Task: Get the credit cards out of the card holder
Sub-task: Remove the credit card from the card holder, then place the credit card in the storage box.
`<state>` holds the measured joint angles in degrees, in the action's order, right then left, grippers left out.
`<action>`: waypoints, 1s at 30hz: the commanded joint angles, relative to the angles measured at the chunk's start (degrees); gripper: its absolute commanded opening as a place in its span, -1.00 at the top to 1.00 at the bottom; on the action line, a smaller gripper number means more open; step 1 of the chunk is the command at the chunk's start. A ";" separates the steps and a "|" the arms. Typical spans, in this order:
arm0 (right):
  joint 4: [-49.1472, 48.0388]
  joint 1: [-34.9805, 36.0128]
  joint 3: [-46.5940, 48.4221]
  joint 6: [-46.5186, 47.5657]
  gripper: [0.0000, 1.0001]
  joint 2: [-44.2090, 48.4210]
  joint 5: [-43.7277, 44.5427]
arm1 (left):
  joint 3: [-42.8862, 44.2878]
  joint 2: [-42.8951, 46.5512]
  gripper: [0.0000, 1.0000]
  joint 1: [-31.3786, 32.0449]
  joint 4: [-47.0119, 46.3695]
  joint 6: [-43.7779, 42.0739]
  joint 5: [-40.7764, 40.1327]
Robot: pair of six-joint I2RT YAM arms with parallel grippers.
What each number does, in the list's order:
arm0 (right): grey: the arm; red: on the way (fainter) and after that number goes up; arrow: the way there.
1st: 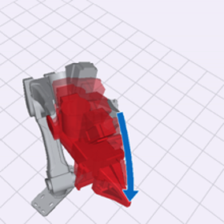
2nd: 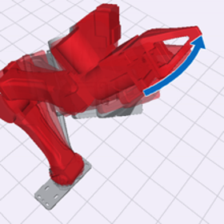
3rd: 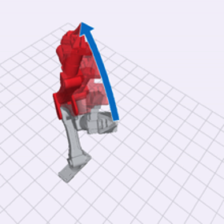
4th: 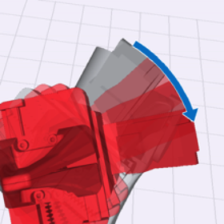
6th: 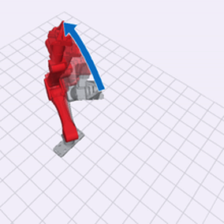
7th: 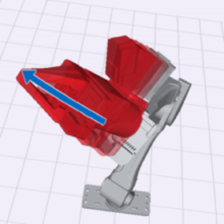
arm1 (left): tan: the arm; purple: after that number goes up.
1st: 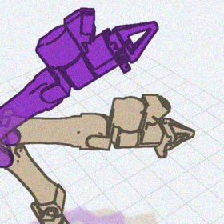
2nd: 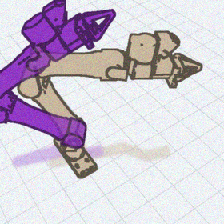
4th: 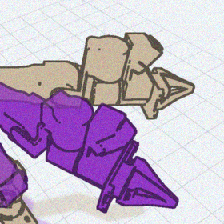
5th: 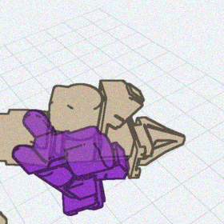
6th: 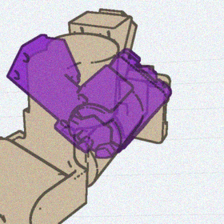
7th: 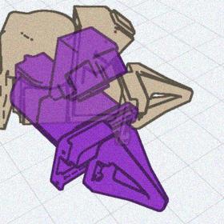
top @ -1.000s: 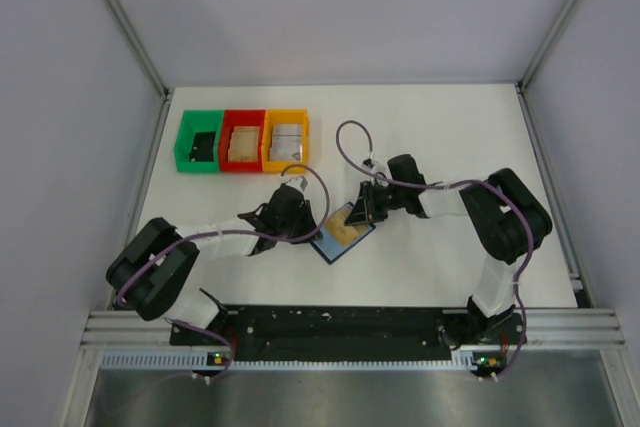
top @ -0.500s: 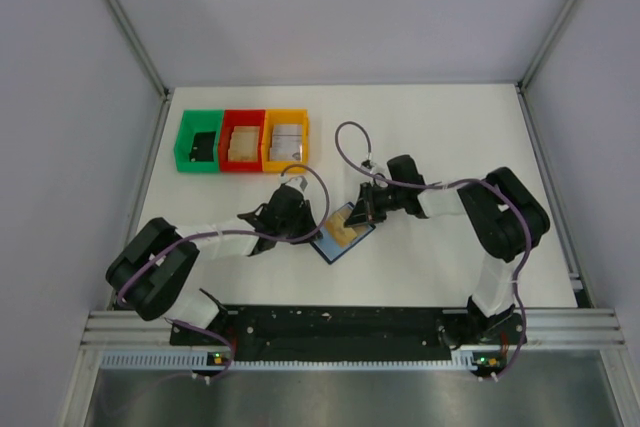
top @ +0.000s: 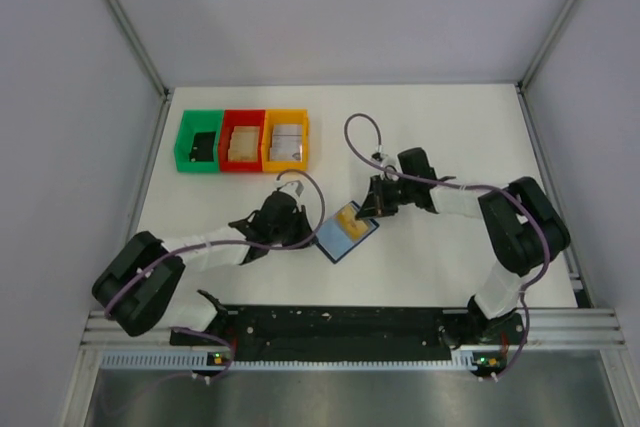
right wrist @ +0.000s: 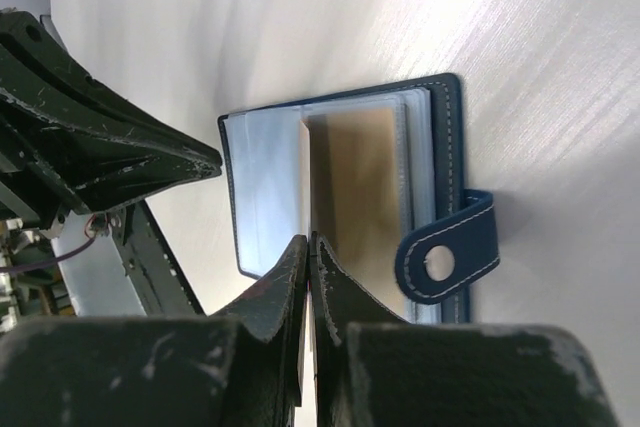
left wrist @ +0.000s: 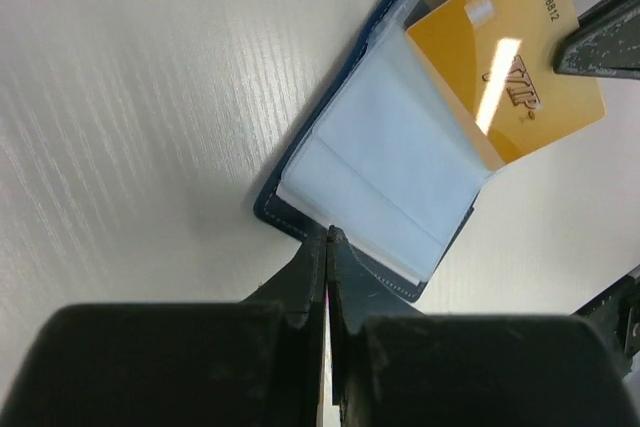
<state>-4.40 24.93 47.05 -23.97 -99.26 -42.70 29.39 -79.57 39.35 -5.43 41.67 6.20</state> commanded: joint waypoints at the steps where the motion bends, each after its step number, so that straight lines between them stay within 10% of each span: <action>1: 4.04 -0.84 2.43 4.10 1.00 6.00 4.11 | -1.00 6.34 0.93 -0.24 -0.72 -3.96 0.30; 7: 8.00 -1.11 3.23 5.16 1.00 11.71 5.69 | -0.38 15.31 0.06 -1.47 -0.20 -10.02 0.31; 13: 12.75 -1.11 4.28 7.88 1.00 16.02 9.47 | 2.69 23.05 -0.33 -3.67 1.65 -17.04 2.59; 30: 19.34 7.41 6.48 22.11 1.00 28.16 -2.73 | 22.11 14.62 -0.49 -5.34 10.44 -43.69 37.57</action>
<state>13.15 30.06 50.02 -7.66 -74.00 -41.41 47.48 -63.59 34.26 3.55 4.03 35.05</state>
